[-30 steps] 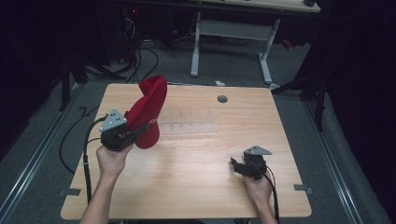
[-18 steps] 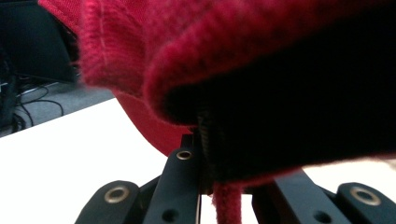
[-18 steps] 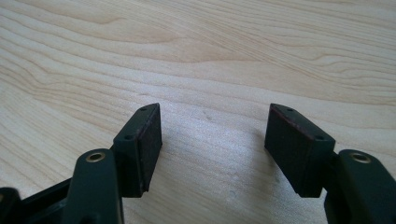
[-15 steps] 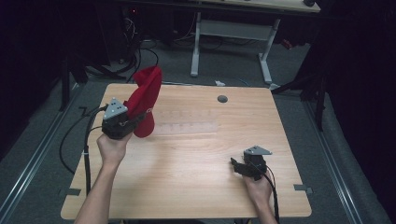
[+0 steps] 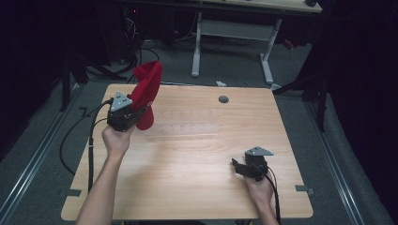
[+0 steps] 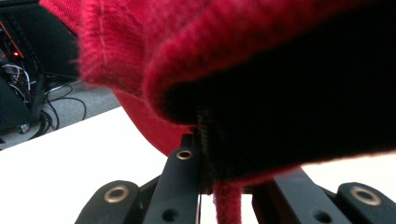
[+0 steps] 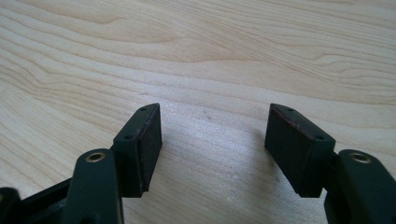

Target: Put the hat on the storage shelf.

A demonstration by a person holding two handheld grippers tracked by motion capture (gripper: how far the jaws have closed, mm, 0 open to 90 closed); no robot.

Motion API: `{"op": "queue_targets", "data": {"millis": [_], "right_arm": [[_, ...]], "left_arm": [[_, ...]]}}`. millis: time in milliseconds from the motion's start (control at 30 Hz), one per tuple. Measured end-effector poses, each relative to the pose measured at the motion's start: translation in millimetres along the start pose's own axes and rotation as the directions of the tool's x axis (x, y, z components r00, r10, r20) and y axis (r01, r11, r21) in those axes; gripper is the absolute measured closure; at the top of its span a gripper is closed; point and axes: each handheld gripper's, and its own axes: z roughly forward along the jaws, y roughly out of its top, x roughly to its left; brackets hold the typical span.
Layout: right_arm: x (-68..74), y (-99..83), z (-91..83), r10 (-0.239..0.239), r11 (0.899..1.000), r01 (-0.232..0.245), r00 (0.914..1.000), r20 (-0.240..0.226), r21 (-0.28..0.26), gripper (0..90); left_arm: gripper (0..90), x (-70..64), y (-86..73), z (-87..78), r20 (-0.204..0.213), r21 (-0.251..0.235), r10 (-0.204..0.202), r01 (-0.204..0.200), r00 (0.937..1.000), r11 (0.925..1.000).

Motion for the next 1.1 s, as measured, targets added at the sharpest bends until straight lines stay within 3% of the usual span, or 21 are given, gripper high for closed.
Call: {"op": "queue_targets", "data": {"millis": [400, 767, 1100], "right_arm": [[0.0, 0.0, -0.1, 0.002, 1.000, -0.002, 1.0000, -0.001, 0.001, 36.8], [0.2, 0.0, -0.1, 0.001, 1.000, -0.001, 1.0000, -0.002, 0.001, 36.5], [0.4, 0.0, 0.0, -0.001, 1.000, 0.001, 1.0000, -0.002, 0.001, 36.1]], "left_arm": [[83.3, 6.5, -15.5, 14.4, -0.030, 0.016, 0.038, -0.038, 0.9988, 0.9992], [83.1, 10.4, -33.9, 15.3, -0.036, 0.039, 0.054, -0.053, 0.9979, 0.9979], [81.9, 15.1, -41.4, 10.7, -0.051, 0.065, 0.007, -0.004, 0.9987, 0.9979]]}}
